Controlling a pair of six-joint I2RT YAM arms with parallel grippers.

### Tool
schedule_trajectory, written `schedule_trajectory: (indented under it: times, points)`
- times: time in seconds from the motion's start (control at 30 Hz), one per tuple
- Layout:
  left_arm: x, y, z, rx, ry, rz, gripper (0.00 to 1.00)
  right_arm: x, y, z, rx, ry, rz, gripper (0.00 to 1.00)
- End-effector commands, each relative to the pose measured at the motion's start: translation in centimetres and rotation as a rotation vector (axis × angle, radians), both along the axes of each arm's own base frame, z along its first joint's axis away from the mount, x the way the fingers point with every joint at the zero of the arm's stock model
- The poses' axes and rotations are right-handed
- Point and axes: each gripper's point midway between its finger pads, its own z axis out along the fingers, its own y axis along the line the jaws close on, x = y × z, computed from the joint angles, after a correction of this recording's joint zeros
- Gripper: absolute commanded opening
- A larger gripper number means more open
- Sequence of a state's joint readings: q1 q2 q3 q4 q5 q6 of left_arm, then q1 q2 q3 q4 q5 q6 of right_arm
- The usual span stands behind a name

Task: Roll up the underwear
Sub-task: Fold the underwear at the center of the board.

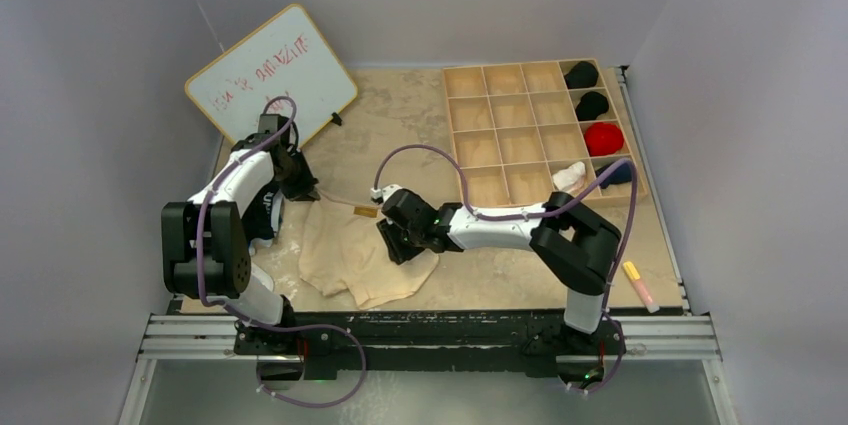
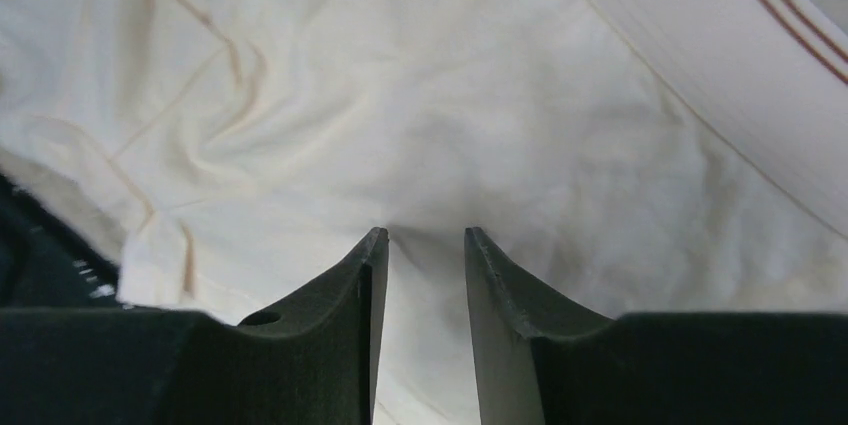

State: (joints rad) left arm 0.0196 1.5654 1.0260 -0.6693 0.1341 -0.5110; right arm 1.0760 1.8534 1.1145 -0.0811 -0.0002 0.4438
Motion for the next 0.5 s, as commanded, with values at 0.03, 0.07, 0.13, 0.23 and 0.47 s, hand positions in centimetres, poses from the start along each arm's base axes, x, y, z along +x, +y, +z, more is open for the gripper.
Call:
schedule_trajectory:
  times: [0.03, 0.07, 0.13, 0.23, 0.47]
  points:
    - [0.0, -0.5, 0.5, -0.037, -0.035, -0.027, 0.0, 1.4, -7.2, -2.4, -0.279, -0.088, -0.093, 0.37]
    - [-0.1, -0.6, 0.5, -0.041, -0.037, -0.024, 0.0, 1.8, -7.8, -2.4, -0.294, -0.096, -0.099, 0.37]
    - [-0.2, -1.0, 0.6, -0.063, -0.045, -0.023, 0.0, 2.4, -8.4, -2.3, -0.3, -0.094, -0.104, 0.37]
    - [-0.3, -1.8, 1.1, -0.111, -0.07, -0.023, 0.04, 3.3, -7.7, -1.3, -0.225, -0.066, -0.078, 0.38]
    - [-0.8, -2.8, 2.1, -0.167, -0.101, -0.033, 0.08, 3.8, -1.5, 5.0, 0.072, 0.026, 0.053, 0.44]
